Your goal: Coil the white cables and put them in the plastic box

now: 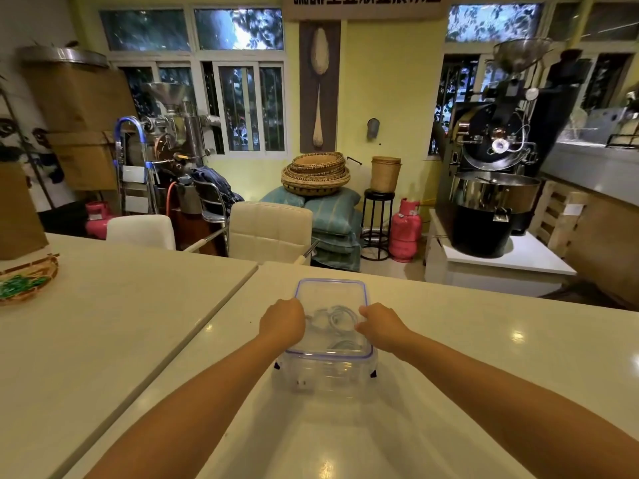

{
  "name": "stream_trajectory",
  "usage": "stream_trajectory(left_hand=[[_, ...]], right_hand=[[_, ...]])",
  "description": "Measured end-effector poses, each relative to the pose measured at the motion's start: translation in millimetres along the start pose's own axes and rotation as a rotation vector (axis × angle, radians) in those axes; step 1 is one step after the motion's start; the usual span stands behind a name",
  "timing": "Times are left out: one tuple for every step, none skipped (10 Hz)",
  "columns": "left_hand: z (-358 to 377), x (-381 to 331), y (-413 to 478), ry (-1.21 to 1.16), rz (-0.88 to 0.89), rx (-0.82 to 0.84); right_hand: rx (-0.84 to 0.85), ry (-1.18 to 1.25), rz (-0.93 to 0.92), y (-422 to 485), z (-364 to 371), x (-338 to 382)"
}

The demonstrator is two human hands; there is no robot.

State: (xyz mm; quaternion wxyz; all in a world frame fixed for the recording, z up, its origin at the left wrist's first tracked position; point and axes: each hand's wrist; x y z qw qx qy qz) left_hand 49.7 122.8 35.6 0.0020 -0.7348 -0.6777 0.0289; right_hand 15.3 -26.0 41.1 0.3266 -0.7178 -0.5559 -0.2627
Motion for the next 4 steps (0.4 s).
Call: stream_trajectory(left_hand=[[3.0, -3.4, -3.2, 0.181, 0.062, -0.023], [-1.2, -2.8, -0.1, 0.264, 0.101, -0.018], [-11.4, -6.1, 7.3, 0.323, 0.111, -0.034], [-22.2, -14.0, 12.0, 0.289, 0.082, -0.078]], right_hand=[[0.025, -0.100, -0.034, 0.8, -0.5, -1.1], [0.031, -0.155, -0.059, 5.2, -0.6, -3.0], [0.055, -0.195, -0.053, 8.2, -2.7, -3.7], [0.011, -0.201, -0.088, 9.4, -9.9, -2.6]])
Point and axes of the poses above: each hand's wrist, its own y-axis towards the middle knuckle, its own z-axis out of the palm, x = y × z, and after that the axes turned 11 degrees about y, right-handed
